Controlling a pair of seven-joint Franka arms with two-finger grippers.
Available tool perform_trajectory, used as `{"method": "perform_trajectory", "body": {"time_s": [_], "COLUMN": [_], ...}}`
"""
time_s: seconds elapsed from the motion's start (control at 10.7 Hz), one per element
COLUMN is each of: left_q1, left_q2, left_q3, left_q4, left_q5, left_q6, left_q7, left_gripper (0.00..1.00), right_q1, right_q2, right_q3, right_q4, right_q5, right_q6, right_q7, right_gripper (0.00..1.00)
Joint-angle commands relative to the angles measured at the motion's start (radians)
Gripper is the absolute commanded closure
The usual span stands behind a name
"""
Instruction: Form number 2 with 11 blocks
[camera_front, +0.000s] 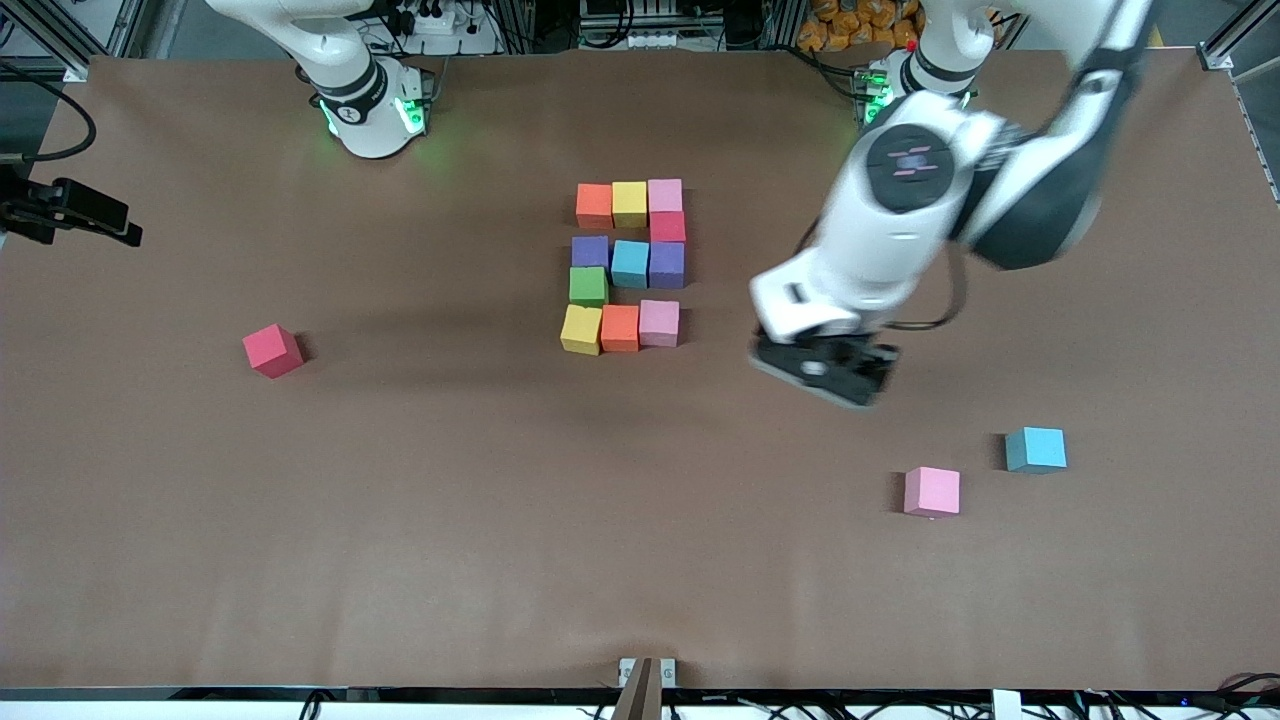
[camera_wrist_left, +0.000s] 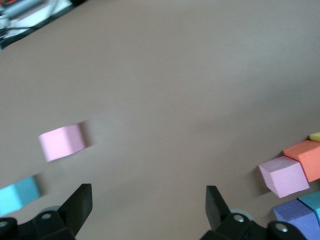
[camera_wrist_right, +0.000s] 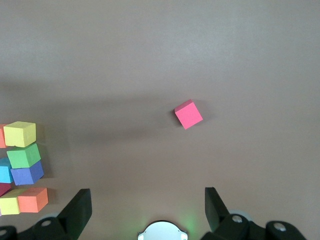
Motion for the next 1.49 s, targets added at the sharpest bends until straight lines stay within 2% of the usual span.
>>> {"method": "perform_trajectory", "body": {"time_s": [0.0, 0.19, 0.37, 0.47, 0.56, 0.75, 0.93, 1.21, 1.4], "left_q1": [0.111, 0.184, 0.217, 0.278, 0.297, 0.298, 0.295, 0.254, 0.205], "left_q2": [-0.124, -0.16, -0.18, -0.187, -0.2, -0.223, -0.266, -0.319, -0.327], "left_q3": [-0.01, -0.015, -0.004, -0.016, -0.009, 0.014, 0.07, 0.224, 0.283], "left_q4": [-0.023, -0.025, -0.023, -0.022, -0.023, -0.025, -0.042, -0.095, -0.098], "left_q5": [-0.031, -0.046, -0.049, -0.06, -0.069, -0.063, -0.106, -0.244, -0.249], "left_q6": [-0.099, -0.173, -0.193, -0.2, -0.2, -0.287, -0.289, -0.283, -0.271], "left_q7": [-0.032, -0.031, -0.031, -0.017, -0.017, -0.015, -0.009, -0.009, 0.004], "left_gripper": [0.0, 0.0, 0.0, 0.0, 0.0, 0.0, 0.0, 0.0, 0.0], "right_q1": [0.003, 0.004, 0.004, 0.003, 0.003, 0.003, 0.003, 0.003, 0.003], "right_q2": [-0.006, -0.006, -0.008, -0.008, -0.008, -0.009, -0.009, -0.009, -0.009], "right_q3": [0.001, 0.001, 0.001, 0.001, 0.001, 0.001, 0.001, 0.001, 0.001], "right_q4": [0.005, 0.006, 0.006, 0.006, 0.005, 0.005, 0.005, 0.005, 0.005], "right_q5": [-0.013, -0.013, -0.013, -0.013, -0.011, -0.011, -0.011, -0.011, -0.011], "right_q6": [-0.006, -0.006, -0.008, -0.008, -0.009, -0.011, -0.011, -0.011, -0.011], "right_q7": [-0.001, -0.001, -0.001, -0.001, -0.001, -0.002, -0.002, -0.002, -0.002], "right_gripper": [0.0, 0.0, 0.0, 0.0, 0.0, 0.0, 0.0, 0.0, 0.0]}}
